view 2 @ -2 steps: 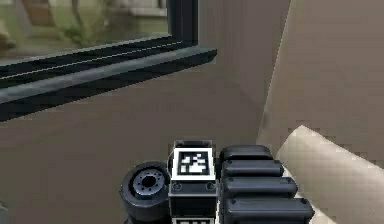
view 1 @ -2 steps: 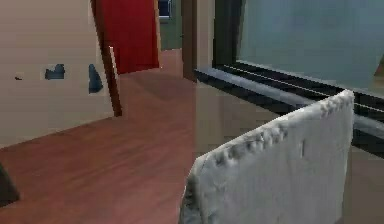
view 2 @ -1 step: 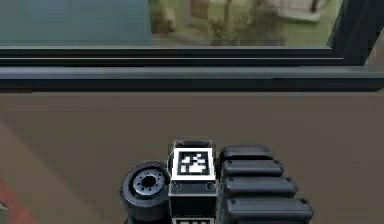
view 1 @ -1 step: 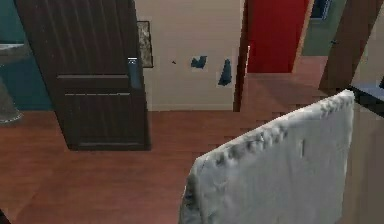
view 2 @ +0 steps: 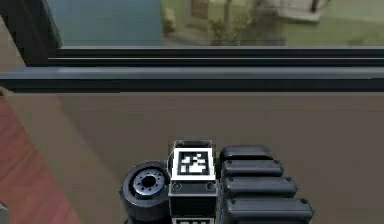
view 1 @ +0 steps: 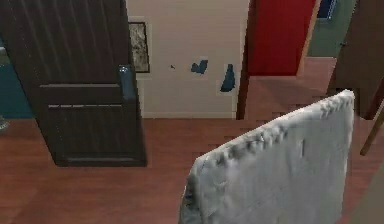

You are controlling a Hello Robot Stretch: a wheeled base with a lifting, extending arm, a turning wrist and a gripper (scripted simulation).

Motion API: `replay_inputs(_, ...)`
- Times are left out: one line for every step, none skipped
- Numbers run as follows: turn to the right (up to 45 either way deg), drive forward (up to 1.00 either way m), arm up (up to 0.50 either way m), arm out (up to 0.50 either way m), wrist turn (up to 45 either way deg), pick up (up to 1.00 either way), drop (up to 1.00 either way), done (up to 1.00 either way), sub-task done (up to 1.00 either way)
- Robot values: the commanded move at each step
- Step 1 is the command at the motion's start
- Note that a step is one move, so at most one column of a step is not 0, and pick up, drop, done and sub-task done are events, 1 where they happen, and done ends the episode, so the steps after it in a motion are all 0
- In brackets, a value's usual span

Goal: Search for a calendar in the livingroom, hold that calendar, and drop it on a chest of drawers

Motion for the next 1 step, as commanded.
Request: replay_inputs(-9.0, 0.0, 0.0, 0.0, 0.0, 0.0, 0.0, 0.0, 0.0)
